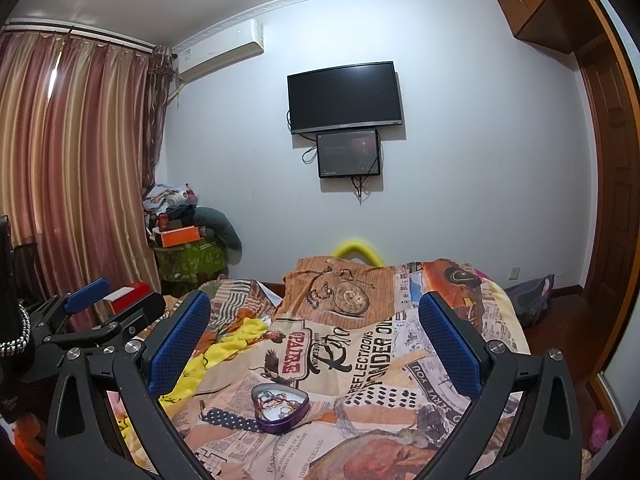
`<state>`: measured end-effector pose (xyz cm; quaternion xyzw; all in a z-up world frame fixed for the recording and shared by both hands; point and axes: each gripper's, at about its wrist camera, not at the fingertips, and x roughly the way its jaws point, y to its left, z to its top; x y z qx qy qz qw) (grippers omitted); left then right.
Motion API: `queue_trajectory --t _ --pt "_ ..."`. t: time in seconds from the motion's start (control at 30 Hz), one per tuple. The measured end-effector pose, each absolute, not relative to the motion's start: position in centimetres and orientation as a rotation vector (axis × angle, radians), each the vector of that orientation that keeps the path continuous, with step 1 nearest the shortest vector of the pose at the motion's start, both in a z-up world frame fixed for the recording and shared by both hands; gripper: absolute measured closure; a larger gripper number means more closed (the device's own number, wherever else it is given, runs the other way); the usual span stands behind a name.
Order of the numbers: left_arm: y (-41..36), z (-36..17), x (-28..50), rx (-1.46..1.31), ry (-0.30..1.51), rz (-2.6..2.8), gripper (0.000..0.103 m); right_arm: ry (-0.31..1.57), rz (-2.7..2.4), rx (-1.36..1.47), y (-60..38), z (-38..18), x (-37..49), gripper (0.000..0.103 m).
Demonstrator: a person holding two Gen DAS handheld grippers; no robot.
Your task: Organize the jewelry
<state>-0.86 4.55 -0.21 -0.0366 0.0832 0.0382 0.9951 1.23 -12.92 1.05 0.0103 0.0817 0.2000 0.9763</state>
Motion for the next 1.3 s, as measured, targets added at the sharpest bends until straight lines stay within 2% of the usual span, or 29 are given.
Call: queue_trajectory --t 1.3 --pt "4.93 -0.05 -0.77 -0.092 0.171 0.045 0.002 0.182 0.405 0.020 -13.10 1.09 1.47 0.000"
